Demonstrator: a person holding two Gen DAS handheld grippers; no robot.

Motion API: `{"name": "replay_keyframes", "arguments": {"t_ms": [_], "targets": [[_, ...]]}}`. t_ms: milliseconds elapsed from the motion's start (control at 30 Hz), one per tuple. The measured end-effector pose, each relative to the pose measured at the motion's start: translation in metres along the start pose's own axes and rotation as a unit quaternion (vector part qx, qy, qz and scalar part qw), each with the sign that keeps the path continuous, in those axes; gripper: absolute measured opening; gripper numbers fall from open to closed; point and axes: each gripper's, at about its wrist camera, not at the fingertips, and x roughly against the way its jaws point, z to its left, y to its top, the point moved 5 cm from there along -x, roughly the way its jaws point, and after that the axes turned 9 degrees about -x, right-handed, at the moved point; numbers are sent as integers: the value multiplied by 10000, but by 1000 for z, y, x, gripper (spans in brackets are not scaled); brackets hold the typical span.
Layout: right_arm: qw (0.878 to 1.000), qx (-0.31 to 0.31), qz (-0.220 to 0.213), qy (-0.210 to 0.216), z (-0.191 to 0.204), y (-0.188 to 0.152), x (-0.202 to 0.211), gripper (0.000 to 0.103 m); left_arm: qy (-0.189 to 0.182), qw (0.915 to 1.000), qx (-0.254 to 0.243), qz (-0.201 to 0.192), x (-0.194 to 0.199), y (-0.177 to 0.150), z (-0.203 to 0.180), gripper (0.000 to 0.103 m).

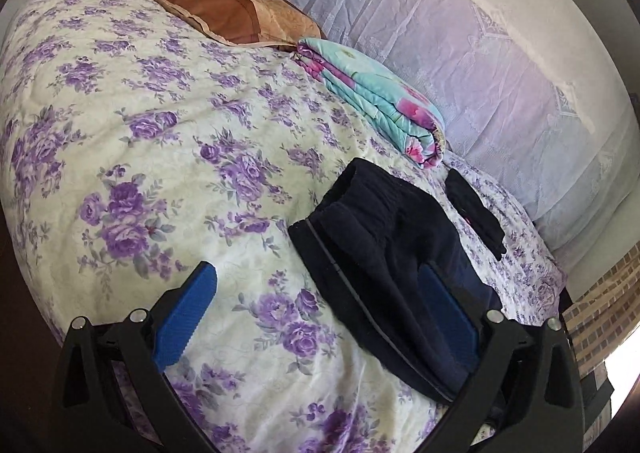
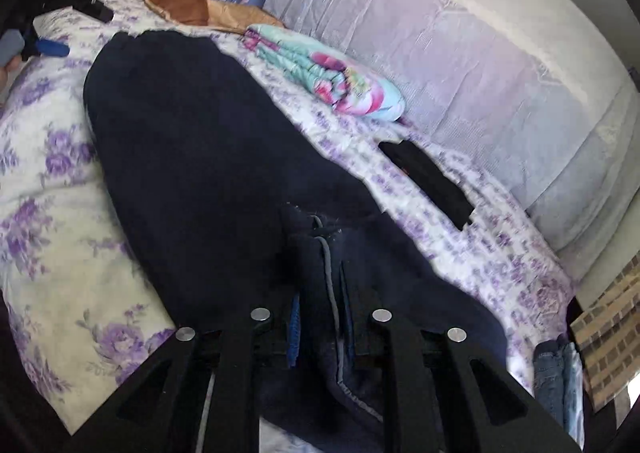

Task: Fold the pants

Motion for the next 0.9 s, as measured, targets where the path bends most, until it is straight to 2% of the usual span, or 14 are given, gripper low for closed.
{"name": "replay_keyframes", "arguments": {"t_ms": [133,233,267,333,400,467,500,567,633,700,767,800,833,900], "targets": [[10000,17,-80,24,7,12,-5,16,83,9999,-96,-23,-4,-2,-2,98],[9970,343,625,299,27,-5,-29,23,106,9998,-148,-28,-4,-3,-3,98],[9976,381,500,283,27,-5,-23,27,96,9998,-156,-30,-2,-3,-4,98],[9943,-148,437,963,13,1,-4,46,49,9998,-170,-13,0,-3,-5,98],[9796,-1161,258,1620,-23,10,22,51,10,9999,-169,-4,2,-1,-5,98],[9429,-2450,277,2239,-78,10,38,55,-72,9999,-123,-59,8,1,-8,98],[9167,-3120,331,2473,-109,5,39,57,-198,9997,-132,-108,13,2,-15,98],[8648,-4280,451,2586,-165,-13,33,57,-544,9977,-373,-122,23,4,-41,98],[8245,-4950,560,2685,-203,-29,24,59,-888,9915,-953,67,27,1,-84,98],[7993,-5303,623,2757,-225,-43,15,59,-1346,9756,-1679,427,24,-16,-143,98],[7809,-5485,692,2908,-235,-49,1,60,-1891,9495,-2371,810,18,-45,-204,98],[7644,-5624,742,3064,-237,-52,-5,60,-2140,9328,-2731,975,13,-63,-237,98],[7508,-5741,784,3171,-233,-60,-9,60,-2282,9209,-2965,1090,7,-78,-263,98],[7251,-5931,855,3394,-227,-64,-19,60,-2442,9042,-3252,1306,-6,-104,-301,98]]}}
